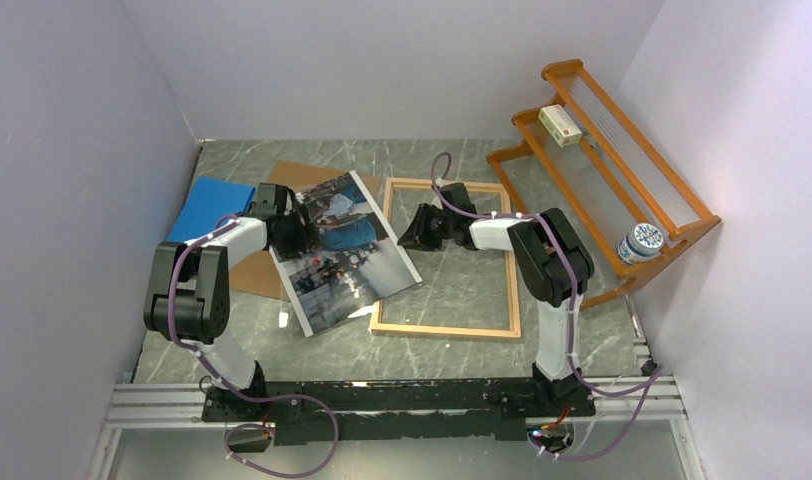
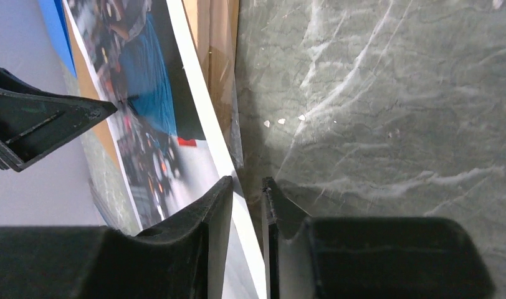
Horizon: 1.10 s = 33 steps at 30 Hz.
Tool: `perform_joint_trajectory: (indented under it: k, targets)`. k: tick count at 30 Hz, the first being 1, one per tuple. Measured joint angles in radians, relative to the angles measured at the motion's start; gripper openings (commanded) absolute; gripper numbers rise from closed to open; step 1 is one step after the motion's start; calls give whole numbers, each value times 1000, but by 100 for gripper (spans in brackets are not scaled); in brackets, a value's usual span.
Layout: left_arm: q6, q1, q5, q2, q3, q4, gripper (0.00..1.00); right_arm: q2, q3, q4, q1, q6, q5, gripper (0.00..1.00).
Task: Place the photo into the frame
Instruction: Pick up the photo frame item at the center of the board.
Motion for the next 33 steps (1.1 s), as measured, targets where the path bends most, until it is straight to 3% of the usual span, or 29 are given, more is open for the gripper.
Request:
perform_joint_trajectory:
  k: [13, 19, 25, 33]
  targets:
    - [2, -6, -3, 17, 8, 26, 70, 95, 68, 119, -40, 37, -68, 36]
    - [2, -10, -8, 21, 10, 34, 70, 147, 93, 185, -49, 90, -101, 25]
    - [2, -12, -11, 25, 14, 36, 70, 194, 127, 253, -51, 146, -137, 21]
    - [2, -15, -18, 26, 14, 36, 70, 208, 135, 320, -51, 198, -156, 2]
